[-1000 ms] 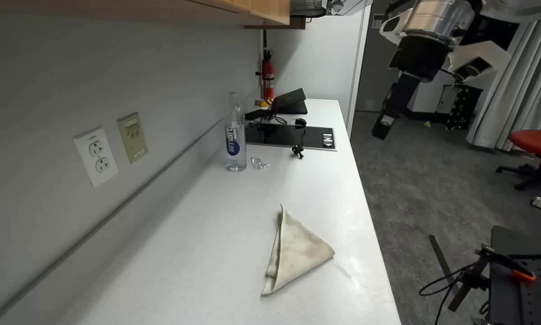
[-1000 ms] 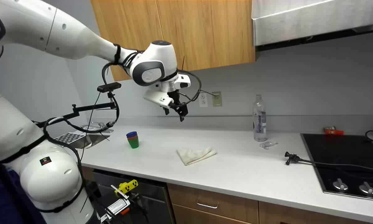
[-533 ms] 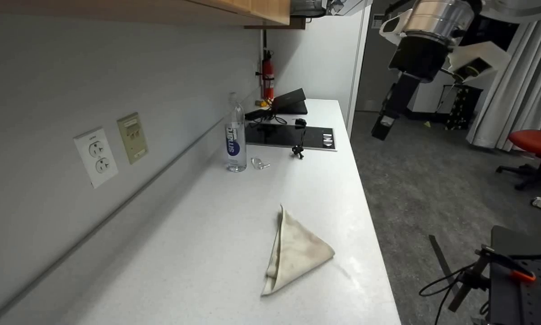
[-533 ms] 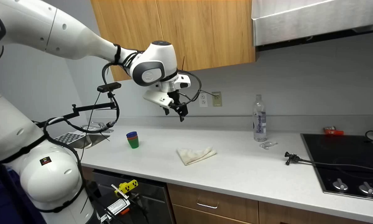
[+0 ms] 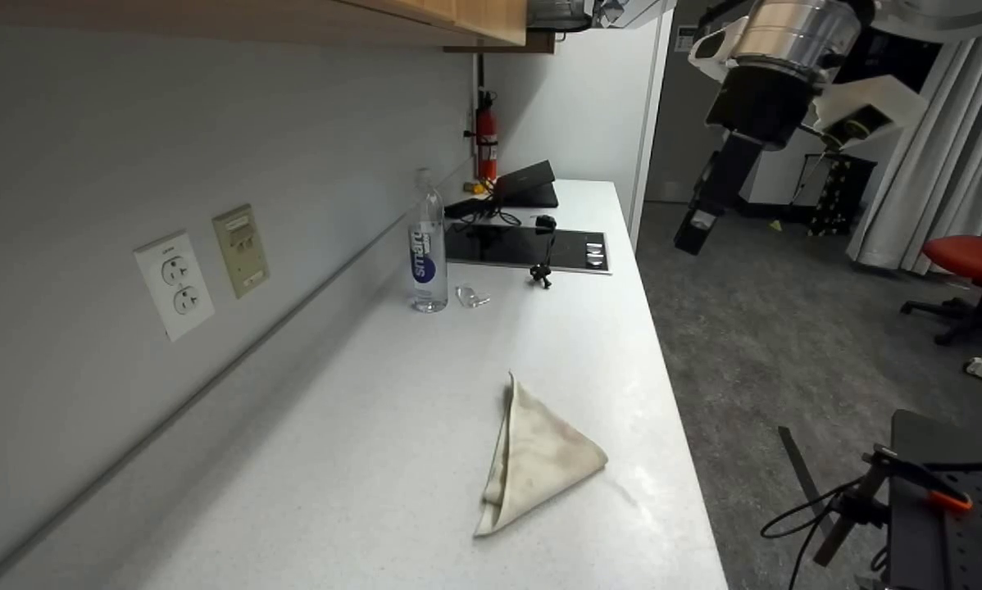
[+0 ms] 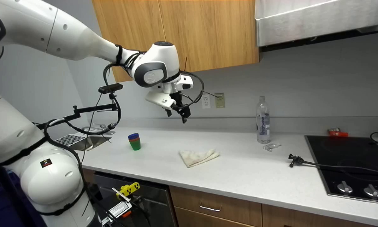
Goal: Fold the towel
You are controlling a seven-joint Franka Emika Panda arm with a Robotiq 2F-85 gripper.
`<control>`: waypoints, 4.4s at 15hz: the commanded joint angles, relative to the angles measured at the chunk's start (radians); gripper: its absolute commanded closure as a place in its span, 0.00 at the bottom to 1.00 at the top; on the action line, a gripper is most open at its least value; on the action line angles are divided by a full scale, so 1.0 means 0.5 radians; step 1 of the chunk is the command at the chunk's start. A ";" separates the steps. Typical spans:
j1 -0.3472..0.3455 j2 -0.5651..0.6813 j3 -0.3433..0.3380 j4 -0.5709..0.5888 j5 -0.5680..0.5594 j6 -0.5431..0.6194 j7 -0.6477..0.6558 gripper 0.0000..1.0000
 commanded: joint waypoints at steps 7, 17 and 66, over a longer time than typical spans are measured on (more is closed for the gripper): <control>-0.050 0.002 0.047 0.004 0.020 -0.009 -0.013 0.00; -0.050 0.002 0.047 0.004 0.020 -0.009 -0.013 0.00; 0.037 0.697 0.584 0.174 -0.100 0.037 -0.337 0.00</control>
